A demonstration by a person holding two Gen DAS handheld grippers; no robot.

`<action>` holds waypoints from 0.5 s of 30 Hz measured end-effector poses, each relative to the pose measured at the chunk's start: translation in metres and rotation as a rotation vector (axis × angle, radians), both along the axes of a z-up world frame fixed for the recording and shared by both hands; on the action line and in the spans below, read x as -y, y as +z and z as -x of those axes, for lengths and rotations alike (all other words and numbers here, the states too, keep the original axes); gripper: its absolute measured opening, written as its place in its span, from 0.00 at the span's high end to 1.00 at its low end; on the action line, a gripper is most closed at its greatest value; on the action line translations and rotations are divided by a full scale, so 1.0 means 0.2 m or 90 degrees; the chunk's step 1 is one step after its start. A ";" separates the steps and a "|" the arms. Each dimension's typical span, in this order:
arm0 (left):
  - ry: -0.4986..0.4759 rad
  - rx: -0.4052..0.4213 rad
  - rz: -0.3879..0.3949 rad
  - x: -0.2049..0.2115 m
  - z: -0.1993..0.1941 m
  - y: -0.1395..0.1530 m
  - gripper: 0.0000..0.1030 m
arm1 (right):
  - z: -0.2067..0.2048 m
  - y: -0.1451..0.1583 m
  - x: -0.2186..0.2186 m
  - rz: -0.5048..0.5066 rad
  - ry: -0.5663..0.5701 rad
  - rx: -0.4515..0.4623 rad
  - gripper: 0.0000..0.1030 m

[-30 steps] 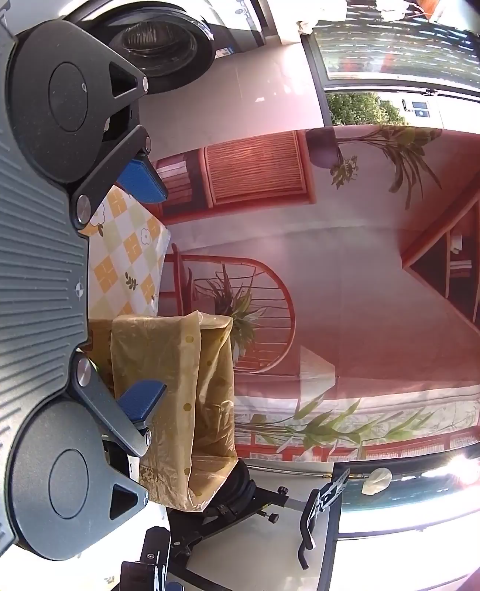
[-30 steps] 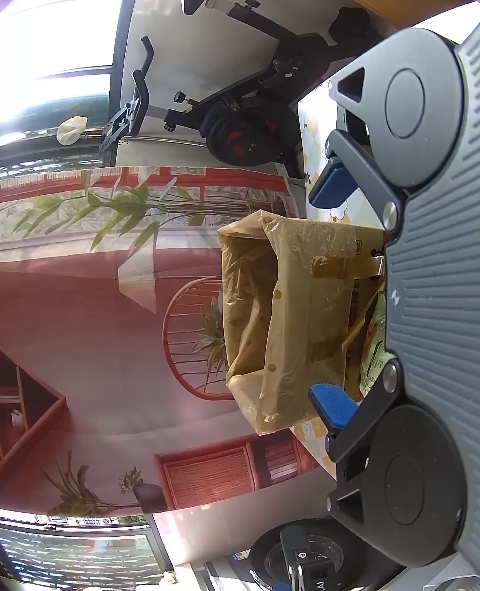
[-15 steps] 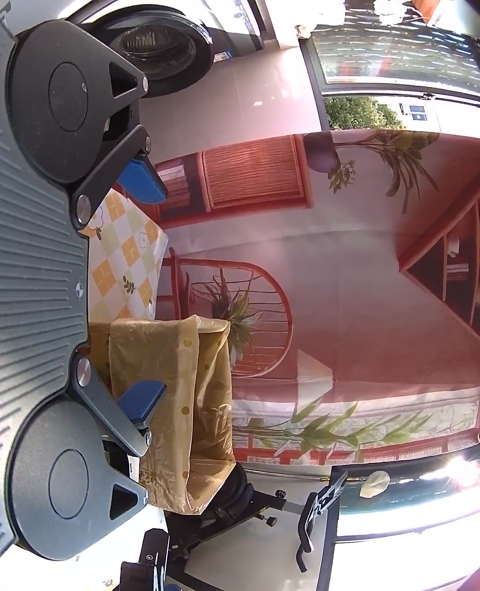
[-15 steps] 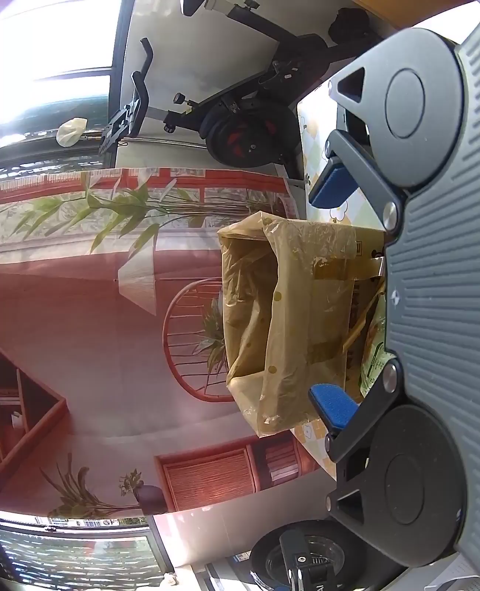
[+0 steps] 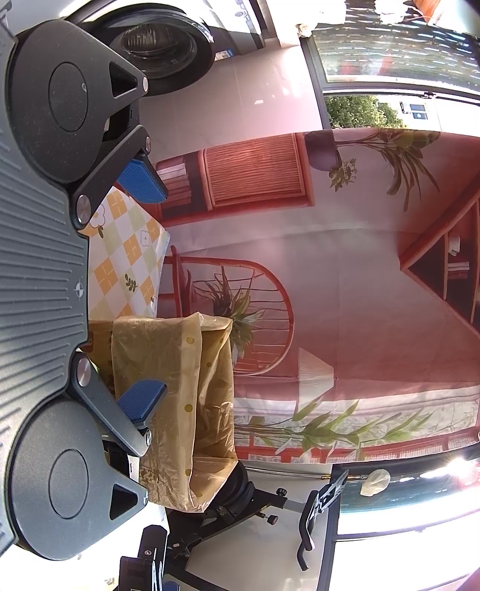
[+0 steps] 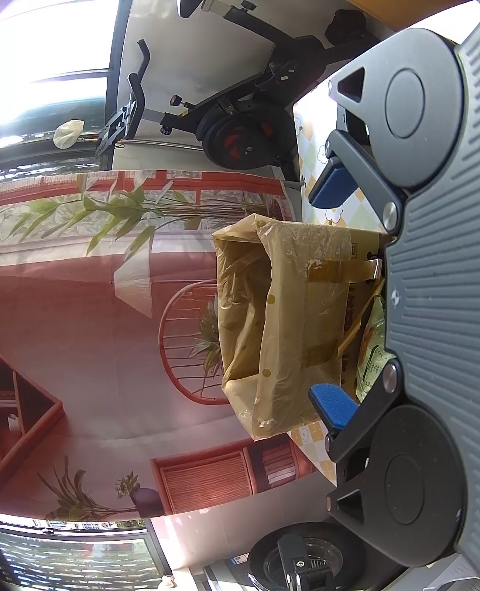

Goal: Organize snacks

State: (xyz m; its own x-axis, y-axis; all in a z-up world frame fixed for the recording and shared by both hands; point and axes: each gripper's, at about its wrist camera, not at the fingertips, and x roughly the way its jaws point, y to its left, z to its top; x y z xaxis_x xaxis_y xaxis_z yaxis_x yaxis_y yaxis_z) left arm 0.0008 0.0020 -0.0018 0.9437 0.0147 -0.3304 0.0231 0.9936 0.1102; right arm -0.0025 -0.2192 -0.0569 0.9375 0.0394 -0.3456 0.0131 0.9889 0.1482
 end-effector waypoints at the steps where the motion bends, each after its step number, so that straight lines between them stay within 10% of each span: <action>1: 0.001 0.000 0.000 0.00 0.00 0.00 0.01 | 0.00 0.00 0.00 0.000 -0.001 0.000 0.00; 15: 0.008 0.001 -0.005 0.00 0.00 -0.01 0.01 | 0.00 -0.02 0.00 0.000 -0.003 -0.003 0.00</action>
